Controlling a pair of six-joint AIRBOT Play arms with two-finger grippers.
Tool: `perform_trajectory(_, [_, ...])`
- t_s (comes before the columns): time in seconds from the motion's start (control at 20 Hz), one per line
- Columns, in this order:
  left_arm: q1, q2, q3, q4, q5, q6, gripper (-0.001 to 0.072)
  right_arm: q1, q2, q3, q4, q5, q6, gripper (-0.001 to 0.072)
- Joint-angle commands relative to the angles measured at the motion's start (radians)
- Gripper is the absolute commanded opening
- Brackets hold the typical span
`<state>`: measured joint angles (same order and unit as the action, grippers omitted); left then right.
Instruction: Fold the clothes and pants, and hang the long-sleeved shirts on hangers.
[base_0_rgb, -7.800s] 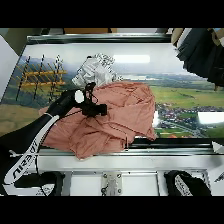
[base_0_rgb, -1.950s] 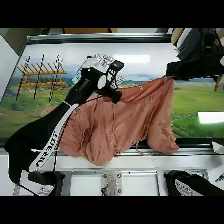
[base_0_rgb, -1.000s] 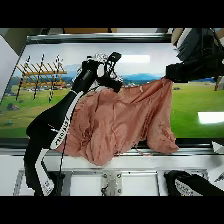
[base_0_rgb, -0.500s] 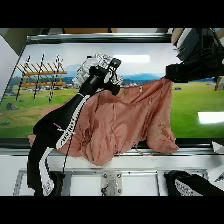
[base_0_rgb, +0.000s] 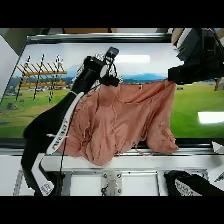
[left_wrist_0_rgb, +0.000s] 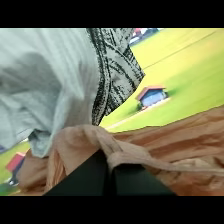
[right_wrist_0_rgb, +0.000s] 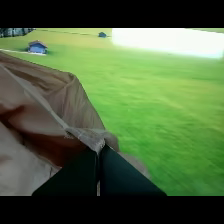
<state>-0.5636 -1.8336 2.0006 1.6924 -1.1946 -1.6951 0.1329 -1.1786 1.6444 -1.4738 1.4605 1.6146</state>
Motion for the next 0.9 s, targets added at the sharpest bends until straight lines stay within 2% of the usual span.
perform_trajectory(0.0, [-0.014,0.278,-0.182,0.007,-0.075,-0.016,0.001,0.003,0.011,-0.001,-0.044,0.137,-0.003,0.0005])
perform_trajectory(0.1, [-0.061,0.468,-0.379,0.005,-0.142,-0.046,0.0011,0.021,0.014,-0.016,-0.044,0.217,0.009,0.0005])
perform_trajectory(0.2, [-0.123,0.634,-0.57,-0.006,-0.206,-0.111,0.0011,0.064,0.038,-0.077,-0.045,0.253,0.027,0.0005])
perform_trajectory(0.35, [-0.168,0.795,-0.77,-0.121,-0.223,-0.203,0.001,0.14,0.1,-0.204,-0.045,0.257,0.097,0.0005])
perform_trajectory(0.45, [-0.168,0.826,-0.842,-0.195,-0.201,-0.217,0.001,0.177,0.128,-0.251,-0.045,0.257,0.148,0.0005])
perform_trajectory(0.65, [-0.133,0.793,-0.932,-0.188,-0.071,-0.215,0.0011,0.2,0.129,-0.255,-0.043,0.209,0.177,0.0005])
perform_trajectory(0.85, [-0.026,0.728,-0.898,-0.228,-0.066,-0.204,0.0011,0.2,0.125,-0.255,-0.041,0.201,0.193,0.0006])
